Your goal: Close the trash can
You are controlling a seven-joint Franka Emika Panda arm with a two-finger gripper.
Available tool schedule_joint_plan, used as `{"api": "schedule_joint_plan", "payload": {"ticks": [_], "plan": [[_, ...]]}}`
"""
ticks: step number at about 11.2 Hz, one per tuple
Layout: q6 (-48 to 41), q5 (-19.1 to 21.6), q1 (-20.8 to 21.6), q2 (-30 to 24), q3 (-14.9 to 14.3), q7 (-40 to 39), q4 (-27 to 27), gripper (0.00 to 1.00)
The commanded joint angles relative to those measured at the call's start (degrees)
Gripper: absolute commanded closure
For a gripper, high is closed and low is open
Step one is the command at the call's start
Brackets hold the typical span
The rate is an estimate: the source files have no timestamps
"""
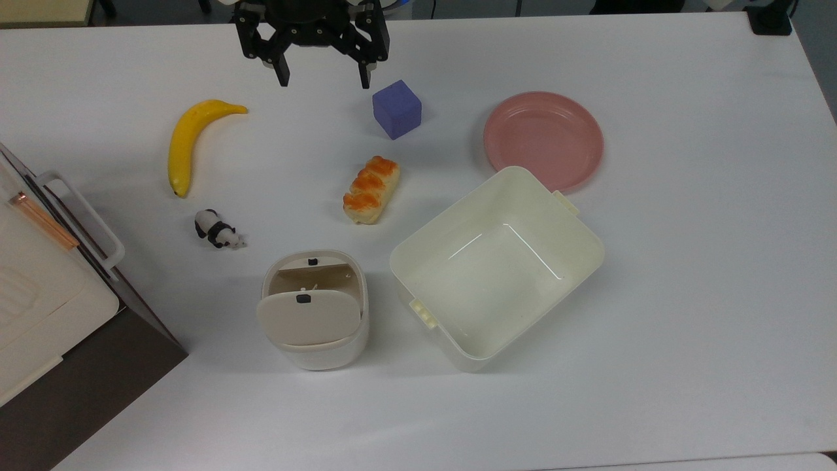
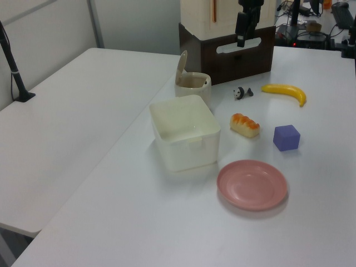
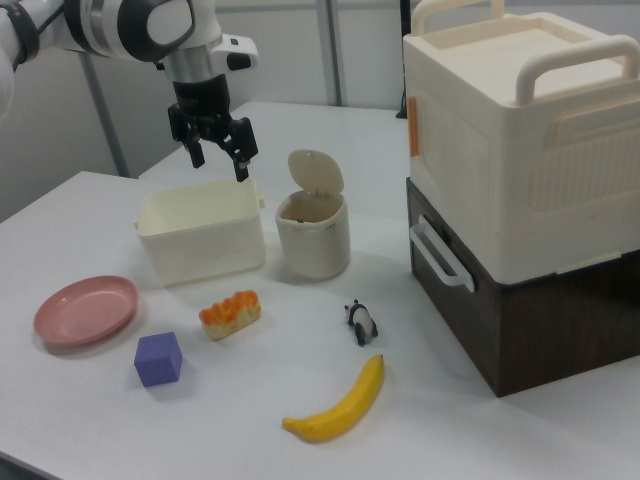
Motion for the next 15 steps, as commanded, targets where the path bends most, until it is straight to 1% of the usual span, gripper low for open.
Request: {"api": "schedule_joint_plan", "payload": {"ticks": [1,15], "plan": [[4.06,-0.62,0.58,0.41,-0.61,1.09,-0.27,0.0],[4.97,-0.63,0.4,0.41,-0.61,1.09,-0.01,0.0]]}}
